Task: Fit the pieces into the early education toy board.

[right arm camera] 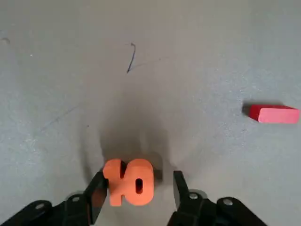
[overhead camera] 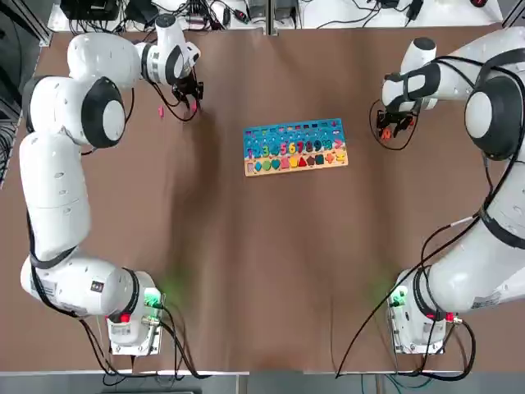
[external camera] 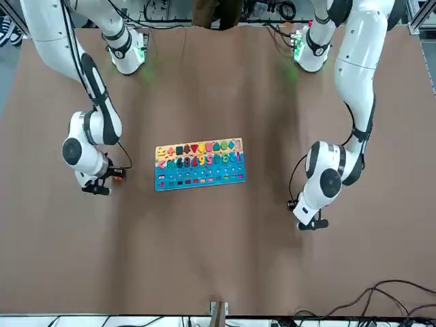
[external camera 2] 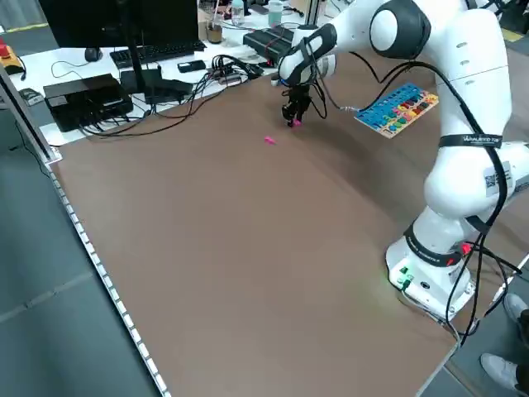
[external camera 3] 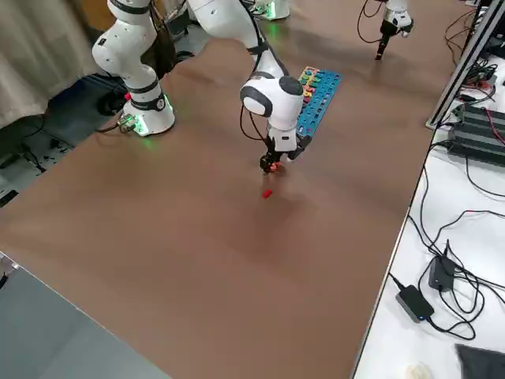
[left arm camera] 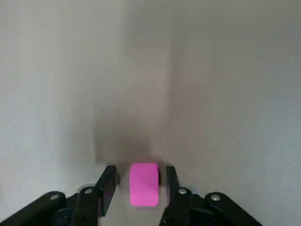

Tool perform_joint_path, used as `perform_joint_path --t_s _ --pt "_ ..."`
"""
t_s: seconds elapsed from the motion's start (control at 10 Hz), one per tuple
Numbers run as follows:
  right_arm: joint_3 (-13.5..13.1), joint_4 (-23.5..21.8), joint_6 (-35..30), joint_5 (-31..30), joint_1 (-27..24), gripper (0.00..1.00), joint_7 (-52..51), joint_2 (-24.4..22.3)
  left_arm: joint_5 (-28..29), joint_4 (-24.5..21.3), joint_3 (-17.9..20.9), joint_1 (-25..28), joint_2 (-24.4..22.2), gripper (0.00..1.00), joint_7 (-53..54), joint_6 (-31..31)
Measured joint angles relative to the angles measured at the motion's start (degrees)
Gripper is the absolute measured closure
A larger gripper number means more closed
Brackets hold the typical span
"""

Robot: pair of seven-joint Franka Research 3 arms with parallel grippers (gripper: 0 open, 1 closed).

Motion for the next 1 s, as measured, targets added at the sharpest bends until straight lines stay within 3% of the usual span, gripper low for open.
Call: perform_joint_path --t_s 1.0 --pt "0.0 0.2 0.0 0.0 0.0 0.41 0.0 -0.2 0.0 0.2 -0.1 -0.1 -0.1 0.52 0.0 -0.1"
